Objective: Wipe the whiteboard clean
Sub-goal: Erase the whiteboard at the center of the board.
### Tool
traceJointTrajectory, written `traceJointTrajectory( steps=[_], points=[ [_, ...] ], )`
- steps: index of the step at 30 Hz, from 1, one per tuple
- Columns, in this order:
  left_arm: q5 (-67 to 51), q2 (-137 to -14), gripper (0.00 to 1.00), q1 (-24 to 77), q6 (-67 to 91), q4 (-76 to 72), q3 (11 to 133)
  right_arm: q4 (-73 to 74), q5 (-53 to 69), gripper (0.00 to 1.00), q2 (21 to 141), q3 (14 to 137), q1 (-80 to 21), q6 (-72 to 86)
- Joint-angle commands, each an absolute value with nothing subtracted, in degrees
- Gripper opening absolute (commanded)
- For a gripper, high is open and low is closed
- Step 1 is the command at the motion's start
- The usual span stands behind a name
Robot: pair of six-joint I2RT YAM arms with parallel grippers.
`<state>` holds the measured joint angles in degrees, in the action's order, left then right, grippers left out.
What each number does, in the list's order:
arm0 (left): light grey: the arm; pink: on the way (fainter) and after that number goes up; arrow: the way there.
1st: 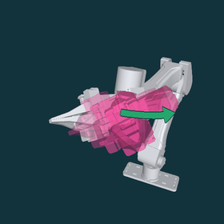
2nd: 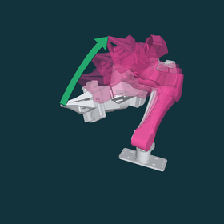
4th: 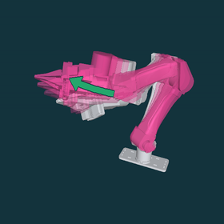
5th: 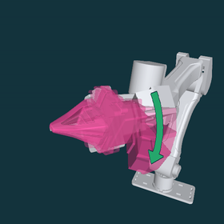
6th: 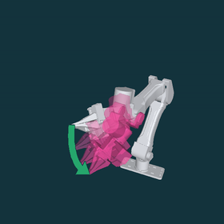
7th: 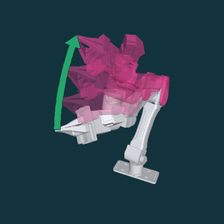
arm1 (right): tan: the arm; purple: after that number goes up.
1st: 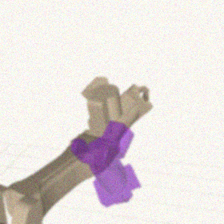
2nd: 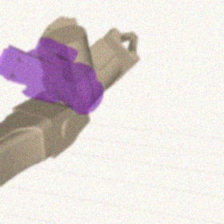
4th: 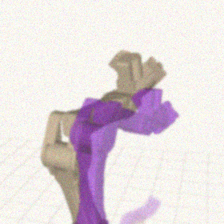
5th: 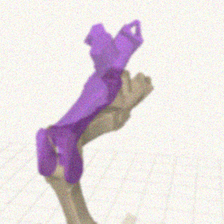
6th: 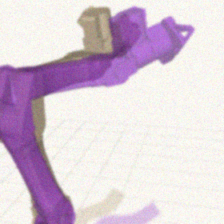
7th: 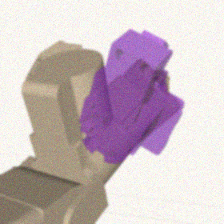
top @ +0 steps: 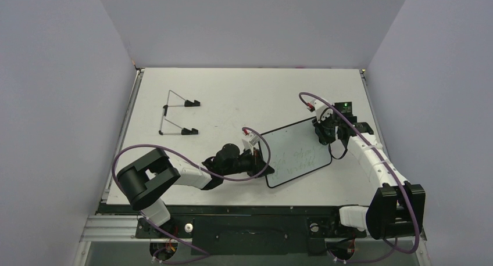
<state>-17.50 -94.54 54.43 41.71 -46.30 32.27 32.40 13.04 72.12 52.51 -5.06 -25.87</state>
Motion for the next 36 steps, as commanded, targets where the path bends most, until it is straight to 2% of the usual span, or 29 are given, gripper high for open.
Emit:
traceJointTrajectory(
  steps=[1, 8, 12, 18, 24, 29, 36],
  points=[
    [-18.4, -92.3, 0.0, 54.8, 39.4, -48.4, 31.9, 36.4, 15.0, 0.0, 73.8, 54.2, -5.3, -30.4],
    [-18.4, -92.4, 0.0, 54.9, 39.4, -48.6, 31.7, 43.8, 24.9, 0.0, 75.2, 55.2, -8.9, -38.2],
    [-18.3, -92.4, 0.0, 54.8, 39.4, -49.0, 31.4, 42.1, 27.8, 0.0, 74.4, 55.3, -9.9, -37.3],
    [-18.7, -93.6, 0.0, 54.9, 39.9, -49.6, 32.0, 27.2, 14.9, 0.0, 69.6, 51.1, -7.6, -22.1],
    [-18.5, -92.9, 0.0, 55.0, 39.9, -49.4, 31.8, 27.0, 8.1, 0.0, 70.9, 51.0, -6.2, -23.1],
    [-18.5, -92.6, 0.0, 54.9, 39.7, -49.4, 31.5, 34.9, 13.3, 0.0, 73.9, 53.1, -6.1, -29.1],
    [-18.7, -92.4, 0.0, 54.8, 39.3, -49.2, 31.6, 42.4, 26.6, 0.0, 74.6, 54.6, -6.8, -37.6]
  ],
)
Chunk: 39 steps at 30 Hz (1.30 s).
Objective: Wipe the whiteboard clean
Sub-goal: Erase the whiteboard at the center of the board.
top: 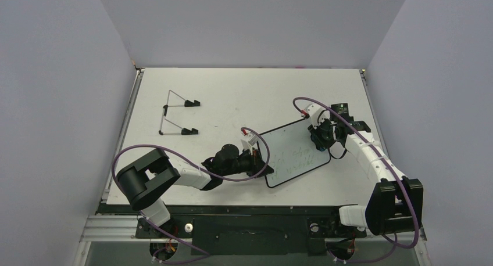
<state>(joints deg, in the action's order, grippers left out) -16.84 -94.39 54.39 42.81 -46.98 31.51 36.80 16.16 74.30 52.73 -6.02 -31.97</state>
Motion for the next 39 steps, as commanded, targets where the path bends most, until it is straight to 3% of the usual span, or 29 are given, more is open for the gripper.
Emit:
traceJointTrajectory(
  steps=[1, 6, 13, 24, 33, 39],
  points=[
    [-18.7, -92.2, 0.0, 54.8, 39.2, -49.2, 31.5, 42.7, 27.4, 0.0, 74.4, 54.6, -6.8, -37.9],
    [-18.8, -92.2, 0.0, 54.8, 39.0, -49.3, 31.4, 39.5, 29.6, 0.0, 70.9, 53.4, -6.6, -35.9],
    [-18.9, -92.4, 0.0, 54.8, 38.8, -49.3, 31.7, 28.4, 23.1, 0.0, 65.9, 50.0, -6.1, -29.5],
    [-18.5, -92.3, 0.0, 54.8, 39.3, -50.2, 30.9, 26.0, 13.0, 0.0, 69.9, 52.2, -4.1, -24.8],
    [-18.5, -92.0, 0.0, 54.8, 39.3, -51.4, 30.3, 41.5, 27.2, 0.0, 72.1, 54.5, -3.1, -37.1],
    [-19.2, -92.7, 0.0, 54.8, 39.3, -52.2, 30.9, 42.2, 34.8, 0.0, 70.8, 55.2, -2.8, -38.9]
  ],
)
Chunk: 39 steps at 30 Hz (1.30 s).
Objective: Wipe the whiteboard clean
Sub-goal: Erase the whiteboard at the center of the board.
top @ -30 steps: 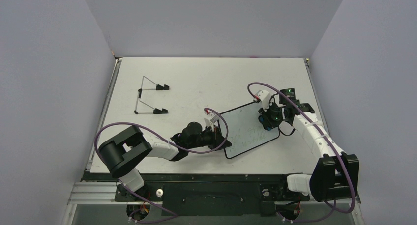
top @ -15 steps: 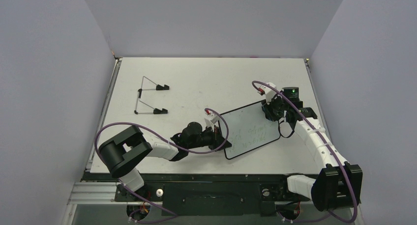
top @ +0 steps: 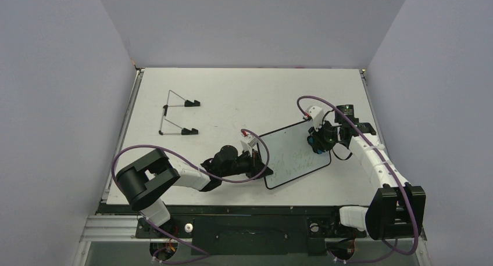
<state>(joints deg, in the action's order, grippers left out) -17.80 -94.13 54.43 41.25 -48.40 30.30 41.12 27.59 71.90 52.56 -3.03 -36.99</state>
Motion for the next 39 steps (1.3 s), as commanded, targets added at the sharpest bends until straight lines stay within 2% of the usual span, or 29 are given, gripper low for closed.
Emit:
traceJointTrajectory(
  steps=[1, 6, 12, 19, 24, 27, 33, 39],
  points=[
    [-19.3, -92.8, 0.0, 54.8, 39.3, -52.3, 31.0, 40.9, 33.8, 0.0, 70.2, 55.0, -2.7, -37.0],
    [-19.9, -93.7, 0.0, 54.6, 39.3, -52.4, 31.8, 27.6, 23.8, 0.0, 67.4, 52.1, -0.8, -23.2],
    [-20.2, -94.0, 0.0, 54.5, 39.8, -53.2, 31.8, 23.4, 13.7, 0.0, 67.0, 50.6, -0.2, -20.1],
    [-19.9, -92.7, 0.0, 54.2, 39.1, -51.8, 31.5, 40.0, 25.1, 0.0, 71.8, 54.7, -0.4, -36.2],
    [-20.9, -93.6, 0.0, 54.2, 39.1, -51.4, 32.4, 40.7, 31.2, 0.0, 71.0, 54.6, -2.6, -38.3],
    [-21.4, -93.7, 0.0, 54.1, 38.8, -51.0, 32.9, 33.7, 28.6, 0.0, 70.2, 53.7, -2.5, -30.4],
    [-22.4, -93.8, 0.0, 54.1, 37.8, -50.9, 33.2, 23.4, 13.3, 0.0, 69.4, 51.7, -2.4, -20.0],
    [-22.6, -94.2, 0.0, 54.1, 37.6, -50.8, 33.6, 24.7, 9.7, 0.0, 71.6, 52.1, -2.3, -21.6]
  ],
)
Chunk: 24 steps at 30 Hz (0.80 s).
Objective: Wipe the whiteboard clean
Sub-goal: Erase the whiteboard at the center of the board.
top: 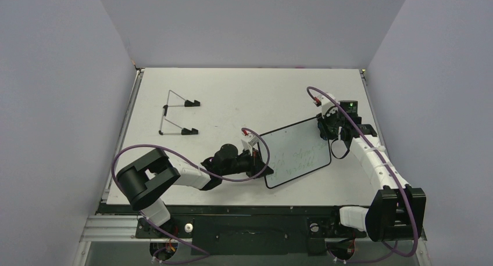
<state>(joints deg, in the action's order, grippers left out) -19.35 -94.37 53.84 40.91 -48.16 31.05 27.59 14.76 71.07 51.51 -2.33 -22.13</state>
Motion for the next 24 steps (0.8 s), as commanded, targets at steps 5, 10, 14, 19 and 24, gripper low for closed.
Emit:
traceJointTrajectory(
  steps=[5, 10, 14, 19, 24],
  points=[
    [-21.9, -93.8, 0.0, 54.1, 37.2, -50.7, 33.6, 37.2, 19.9, 0.0, 75.0, 55.2, -2.8, -33.4],
    [-21.9, -93.7, 0.0, 54.1, 37.0, -50.1, 33.4, 38.1, 28.4, 0.0, 72.6, 55.7, -7.0, -35.2],
    [-21.7, -93.7, 0.0, 54.0, 36.5, -49.8, 33.5, 28.1, 21.4, 0.0, 71.0, 53.7, -7.1, -26.5],
    [-21.7, -94.1, 0.0, 54.1, 36.9, -50.3, 33.6, 21.5, 5.2, 0.0, 70.7, 51.9, -5.1, -19.1],
    [-21.6, -94.0, 0.0, 54.1, 37.1, -50.6, 33.7, 26.0, 5.0, 0.0, 71.4, 52.1, -4.3, -24.7]
  ],
)
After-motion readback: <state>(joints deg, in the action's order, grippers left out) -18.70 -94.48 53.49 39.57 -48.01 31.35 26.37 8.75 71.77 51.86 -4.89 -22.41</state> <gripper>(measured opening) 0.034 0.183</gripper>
